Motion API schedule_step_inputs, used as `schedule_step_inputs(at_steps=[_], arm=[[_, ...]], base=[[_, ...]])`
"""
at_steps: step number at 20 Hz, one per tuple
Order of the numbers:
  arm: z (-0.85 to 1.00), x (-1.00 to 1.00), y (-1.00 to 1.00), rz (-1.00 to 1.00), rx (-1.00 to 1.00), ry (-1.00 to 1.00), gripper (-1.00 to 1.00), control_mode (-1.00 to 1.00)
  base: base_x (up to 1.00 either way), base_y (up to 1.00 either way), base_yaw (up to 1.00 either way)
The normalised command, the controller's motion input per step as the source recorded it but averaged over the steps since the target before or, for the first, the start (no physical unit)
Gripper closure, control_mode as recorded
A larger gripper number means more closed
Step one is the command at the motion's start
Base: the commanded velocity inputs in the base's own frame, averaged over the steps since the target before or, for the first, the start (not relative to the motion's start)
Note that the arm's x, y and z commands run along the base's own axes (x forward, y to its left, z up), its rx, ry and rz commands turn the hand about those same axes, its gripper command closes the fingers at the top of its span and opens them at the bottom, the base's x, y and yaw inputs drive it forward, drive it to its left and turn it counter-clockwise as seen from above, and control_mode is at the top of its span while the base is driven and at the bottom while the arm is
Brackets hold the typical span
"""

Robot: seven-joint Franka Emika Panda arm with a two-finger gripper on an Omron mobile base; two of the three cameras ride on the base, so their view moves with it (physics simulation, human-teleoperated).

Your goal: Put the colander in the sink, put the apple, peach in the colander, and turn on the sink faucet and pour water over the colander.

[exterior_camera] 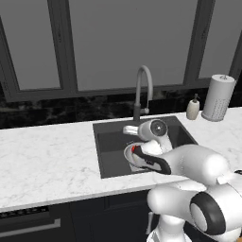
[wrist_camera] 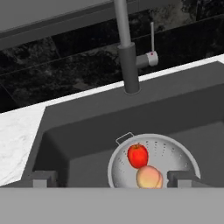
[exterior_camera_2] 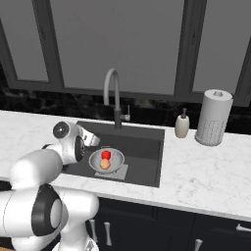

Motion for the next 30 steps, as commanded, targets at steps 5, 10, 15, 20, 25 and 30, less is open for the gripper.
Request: schedule_step_inputs(at_steps=[5, 10, 15, 20, 25, 30], arm=[[0.31, -0.09, -0.25, 0.10, 0.02, -0.22, -1.00, -1.00], [0.00, -0.01, -0.89, 0.08, 0.02, -0.20, -1.00, -1.00], [-0.02, 0.08, -0.81, 0.08, 0.03, -0.18, -1.00, -1.00], [-0.01, 0.34, -0.61, 0.07, 0.00, -0.19, -1.00, -1.00], [0.00, 0.46, -0.34, 0.08, 0.00, -0.18, -1.00, -1.00], [0.00, 0.45, -0.09, 0.10, 0.00, -0.21, -1.00, -1.00]], base=[[0.00, 0.00, 0.00], [0.00, 0.00, 0.00], [0.00, 0.00, 0.00], [0.00, 0.00, 0.00], [0.00, 0.00, 0.00], [0.00, 0.00, 0.00]])
